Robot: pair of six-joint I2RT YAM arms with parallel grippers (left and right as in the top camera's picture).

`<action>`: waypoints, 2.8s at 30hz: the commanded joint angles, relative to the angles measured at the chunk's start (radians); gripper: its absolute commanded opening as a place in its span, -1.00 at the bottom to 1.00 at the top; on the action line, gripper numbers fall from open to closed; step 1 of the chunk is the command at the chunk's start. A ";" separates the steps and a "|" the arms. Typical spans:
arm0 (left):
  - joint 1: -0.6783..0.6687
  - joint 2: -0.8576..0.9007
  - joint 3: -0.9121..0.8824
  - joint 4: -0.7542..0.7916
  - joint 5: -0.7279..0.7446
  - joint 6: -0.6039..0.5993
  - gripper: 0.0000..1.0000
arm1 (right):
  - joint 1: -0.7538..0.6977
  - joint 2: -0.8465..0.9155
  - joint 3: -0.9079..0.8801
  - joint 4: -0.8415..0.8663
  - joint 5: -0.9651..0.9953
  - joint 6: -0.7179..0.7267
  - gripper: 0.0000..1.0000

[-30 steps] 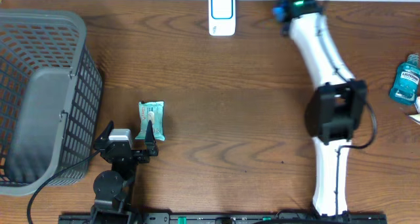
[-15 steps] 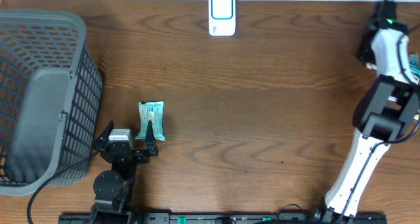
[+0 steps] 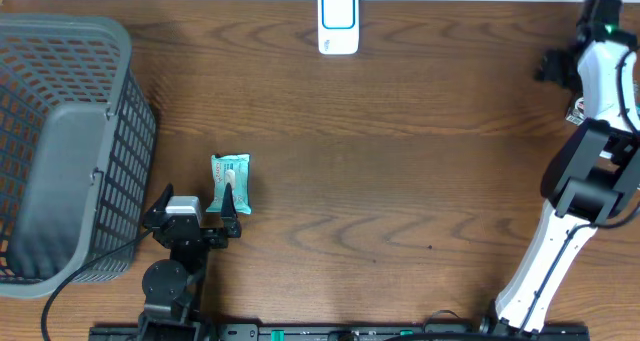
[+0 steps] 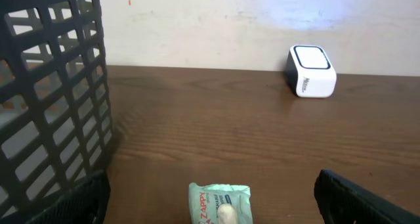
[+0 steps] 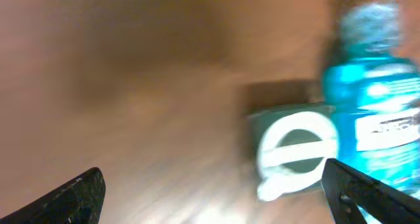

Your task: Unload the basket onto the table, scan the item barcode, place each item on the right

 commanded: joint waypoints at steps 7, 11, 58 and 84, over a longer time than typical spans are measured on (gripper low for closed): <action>0.004 -0.002 -0.022 -0.034 -0.009 0.003 0.95 | 0.288 -0.114 0.040 -0.136 -0.789 0.100 0.99; 0.004 -0.002 -0.022 -0.034 -0.009 0.003 0.95 | 0.463 -0.103 0.018 -0.167 -0.797 0.099 0.99; 0.004 -0.002 -0.022 -0.034 -0.009 0.003 0.96 | 1.174 0.147 -0.035 -0.261 -0.019 0.200 0.82; 0.004 -0.002 -0.022 -0.034 -0.009 0.003 0.95 | 1.001 -0.090 -0.033 -0.316 -0.601 0.684 0.69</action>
